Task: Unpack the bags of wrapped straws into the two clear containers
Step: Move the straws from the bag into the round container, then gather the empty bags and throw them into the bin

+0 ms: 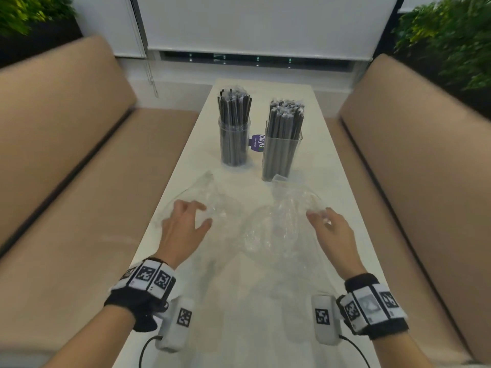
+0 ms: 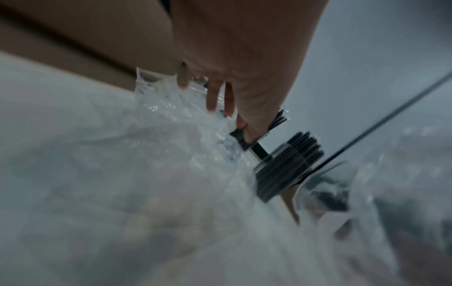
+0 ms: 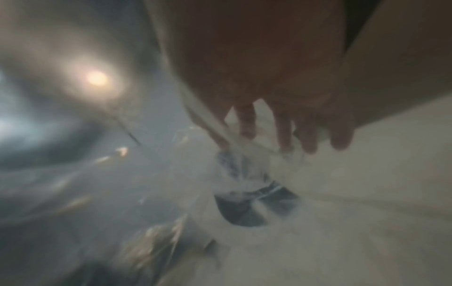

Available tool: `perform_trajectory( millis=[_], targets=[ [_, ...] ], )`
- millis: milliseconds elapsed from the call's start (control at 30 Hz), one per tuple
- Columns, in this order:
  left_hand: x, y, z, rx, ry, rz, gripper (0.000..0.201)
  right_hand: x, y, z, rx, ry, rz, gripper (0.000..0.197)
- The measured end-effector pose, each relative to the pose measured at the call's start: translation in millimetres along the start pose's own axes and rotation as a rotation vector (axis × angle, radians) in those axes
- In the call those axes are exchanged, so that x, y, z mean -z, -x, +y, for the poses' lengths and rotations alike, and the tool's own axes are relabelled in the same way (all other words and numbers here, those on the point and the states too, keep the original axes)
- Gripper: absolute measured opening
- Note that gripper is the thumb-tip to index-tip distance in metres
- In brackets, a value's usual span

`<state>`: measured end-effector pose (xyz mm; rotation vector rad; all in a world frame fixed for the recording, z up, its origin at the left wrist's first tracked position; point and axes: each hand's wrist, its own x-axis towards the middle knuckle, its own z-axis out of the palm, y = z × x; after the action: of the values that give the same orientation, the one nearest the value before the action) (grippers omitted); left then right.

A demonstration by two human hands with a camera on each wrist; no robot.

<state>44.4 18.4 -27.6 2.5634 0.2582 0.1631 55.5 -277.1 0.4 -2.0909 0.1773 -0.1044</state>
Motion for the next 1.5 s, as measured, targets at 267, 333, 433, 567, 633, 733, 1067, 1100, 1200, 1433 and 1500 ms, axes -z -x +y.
perform_trajectory(
  millis=[267,333,433,567,633,733,1067,1100,1200,1433,1500],
  targets=[
    [-38.3,24.9,-37.0,0.182,-0.325,-0.303,0.035,-19.8,4.5,15.9,-0.074,0.007,-0.016,0.03],
    [-35.9,28.1,-31.9,0.148,-0.114,-0.14,0.016,-19.9,5.3,17.4,-0.087,0.001,-0.014,0.031],
    [-12.1,38.0,7.5,0.123,0.501,-0.158,0.021,-26.9,9.5,18.4,-0.147,-0.098,-0.06,0.035],
    [9.1,65.1,62.0,0.062,0.922,-0.559,0.05,-38.7,26.5,0.4,-0.224,-0.438,-0.432,0.055],
    [12.7,70.8,67.5,0.135,1.11,-0.578,0.062,-44.5,37.3,-14.3,-0.178,-0.508,-0.62,0.042],
    [23.0,74.3,63.7,-0.03,0.966,-0.41,0.049,-57.6,49.6,-28.8,-0.051,-0.563,-0.737,0.041],
    [54.9,98.2,16.2,0.193,0.873,-0.288,0.035,-63.8,50.5,-77.3,0.284,-0.139,-0.918,0.022],
    [64.1,100.0,1.9,0.202,0.785,-0.254,0.026,-62.6,43.8,-85.1,0.267,-0.138,-0.88,0.023],
    [90.7,102.1,-39.3,0.155,0.242,-0.148,0.02,-68.2,41.4,-118.1,0.344,-0.152,-0.689,0.033],
    [154.5,81.8,-98.6,0.202,0.673,0.245,0.029,-218.4,137.4,-185.7,0.549,-0.189,-0.91,0.086],
    [172.6,80.2,-138.0,0.216,0.9,0.271,0.023,-269.3,156.2,-203.1,0.439,-0.332,-0.925,0.097]
  ],
)
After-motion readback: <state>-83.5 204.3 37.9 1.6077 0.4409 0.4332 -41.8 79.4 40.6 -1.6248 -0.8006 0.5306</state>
